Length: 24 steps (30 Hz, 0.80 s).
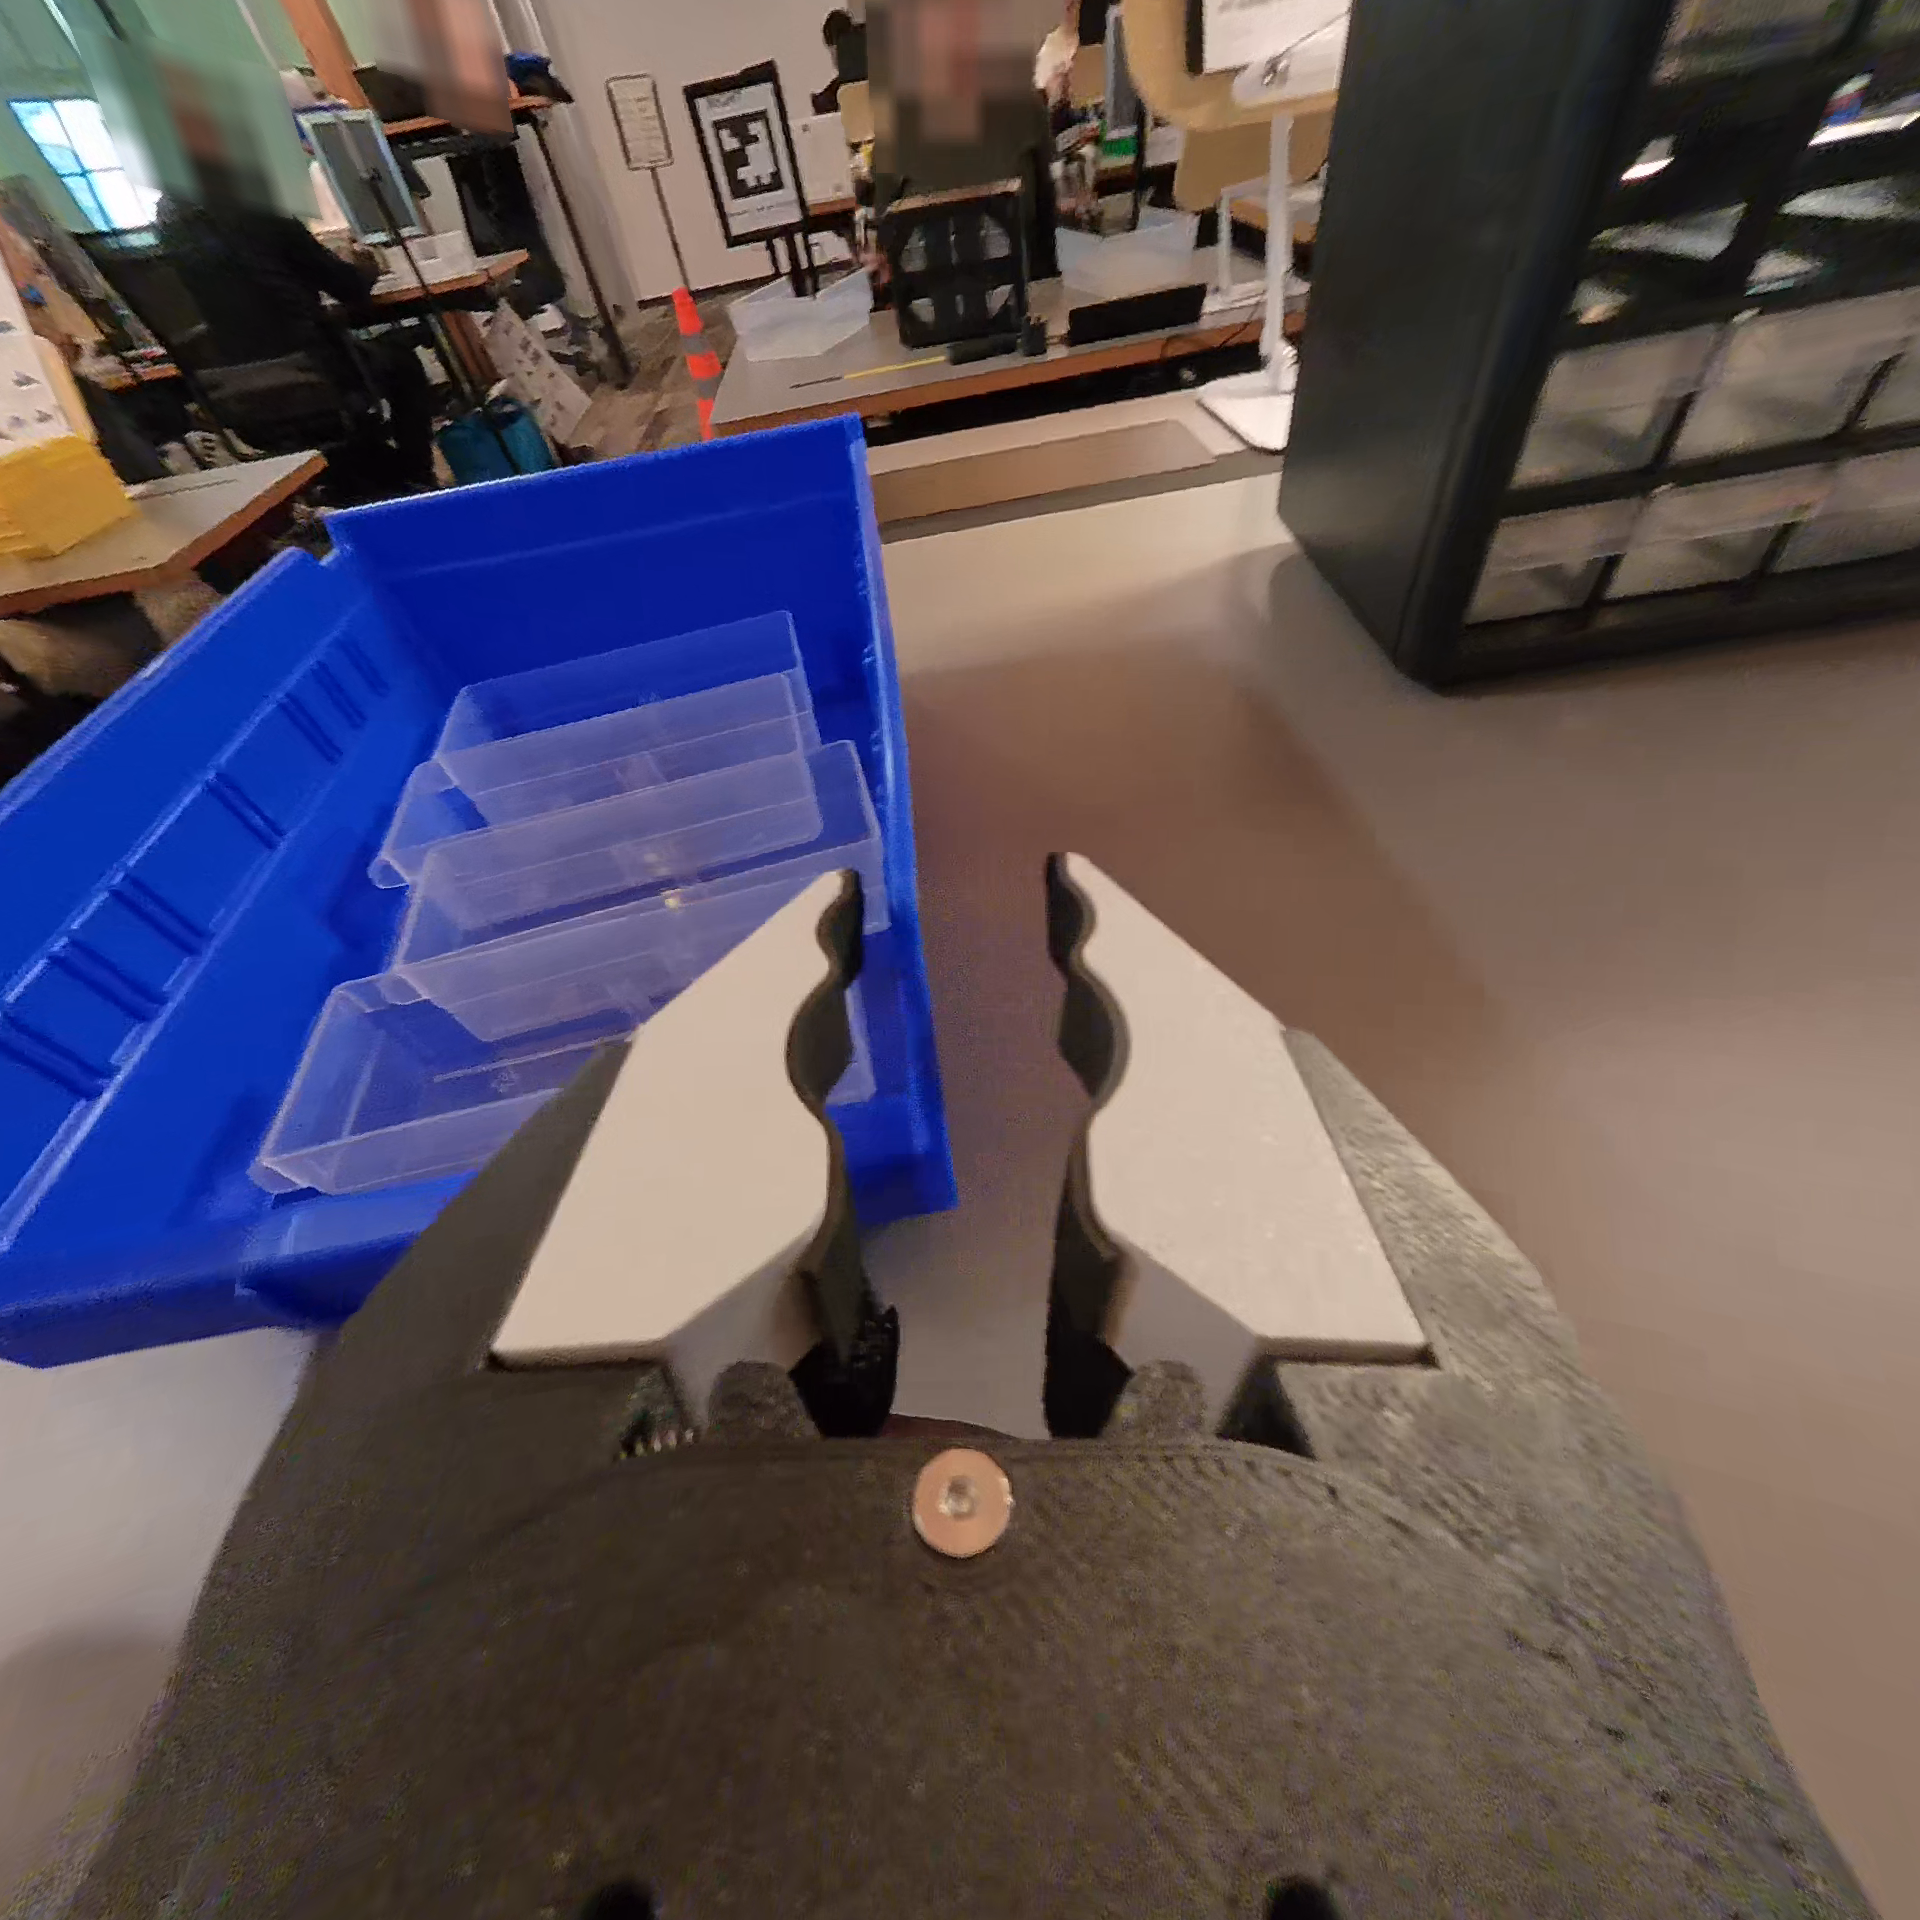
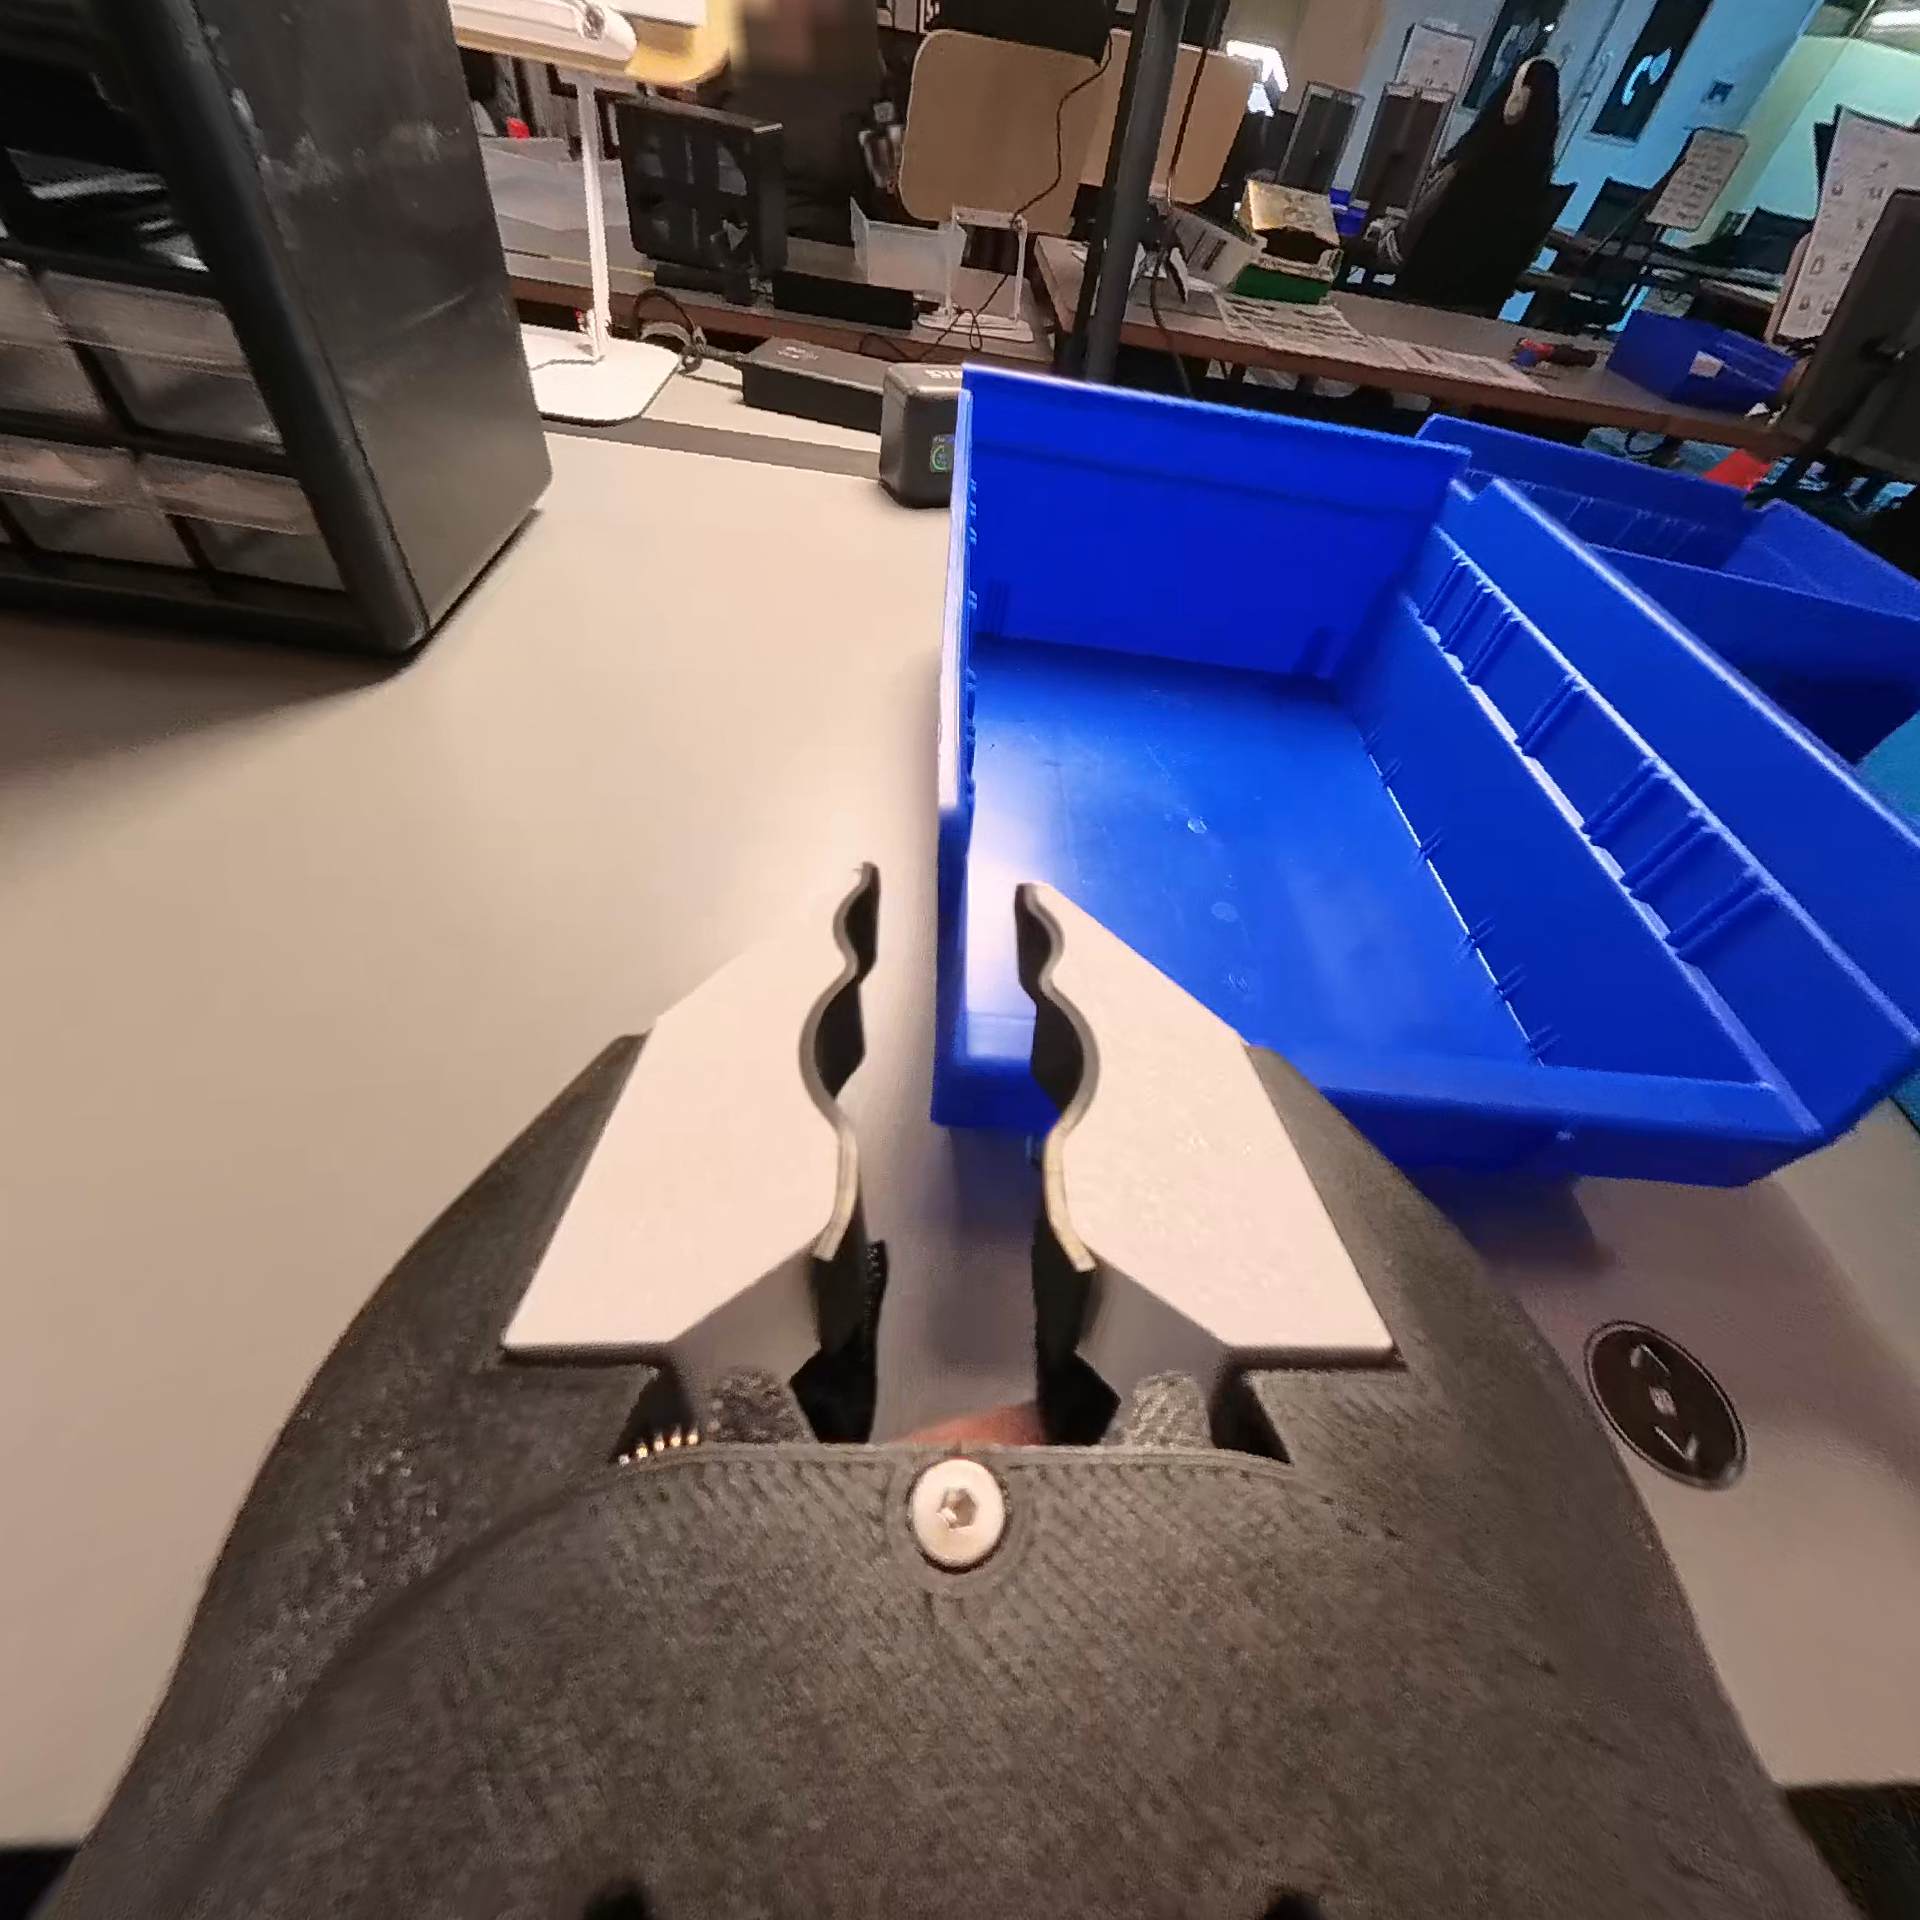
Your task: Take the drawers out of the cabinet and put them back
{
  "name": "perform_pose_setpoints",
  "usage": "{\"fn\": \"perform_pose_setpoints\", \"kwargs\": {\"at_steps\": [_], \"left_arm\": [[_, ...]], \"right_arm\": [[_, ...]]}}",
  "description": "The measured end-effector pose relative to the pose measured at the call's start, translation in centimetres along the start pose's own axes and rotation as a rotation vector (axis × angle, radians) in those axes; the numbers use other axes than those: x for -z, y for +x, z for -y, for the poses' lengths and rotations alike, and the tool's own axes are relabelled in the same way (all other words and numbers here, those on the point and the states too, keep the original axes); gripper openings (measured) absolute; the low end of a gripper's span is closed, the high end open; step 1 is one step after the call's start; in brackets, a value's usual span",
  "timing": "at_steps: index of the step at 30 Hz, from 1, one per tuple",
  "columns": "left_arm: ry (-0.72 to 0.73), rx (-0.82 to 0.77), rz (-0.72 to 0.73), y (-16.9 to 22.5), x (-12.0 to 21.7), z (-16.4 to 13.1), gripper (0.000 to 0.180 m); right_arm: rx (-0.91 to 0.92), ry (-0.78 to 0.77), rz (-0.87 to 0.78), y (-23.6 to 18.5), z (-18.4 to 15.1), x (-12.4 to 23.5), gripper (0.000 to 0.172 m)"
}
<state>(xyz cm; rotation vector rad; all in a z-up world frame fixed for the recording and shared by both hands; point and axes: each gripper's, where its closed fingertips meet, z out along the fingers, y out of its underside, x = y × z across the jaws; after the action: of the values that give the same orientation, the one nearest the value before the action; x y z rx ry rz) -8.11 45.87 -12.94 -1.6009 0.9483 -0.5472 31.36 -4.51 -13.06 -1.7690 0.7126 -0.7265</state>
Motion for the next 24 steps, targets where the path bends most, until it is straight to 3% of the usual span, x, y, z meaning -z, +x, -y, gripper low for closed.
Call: {"fn": "perform_pose_setpoints", "kwargs": {"at_steps": [6,10,18,24], "left_arm": [[0.048,0.050,-0.083,1.1,3.7,1.9,0.046],[0.008,0.055,-0.048,-0.8,4.8,3.1,0.048],[-0.357,-0.096,0.117,-9.2,2.4,0.7,0.049],[-0.637,-0.065,0.169,-15.3,-0.8,-4.2,0.046]], "right_arm": [[-0.070,0.093,0.134,-2.2,2.1,3.8,0.030],[-0.051,0.134,0.274,-6.2,4.4,3.6,0.030],[0.016,0.127,0.552,-15.1,7.9,-3.0,0.030],[0.094,0.061,0.547,-16.8,7.4,-9.2,0.030]]}}
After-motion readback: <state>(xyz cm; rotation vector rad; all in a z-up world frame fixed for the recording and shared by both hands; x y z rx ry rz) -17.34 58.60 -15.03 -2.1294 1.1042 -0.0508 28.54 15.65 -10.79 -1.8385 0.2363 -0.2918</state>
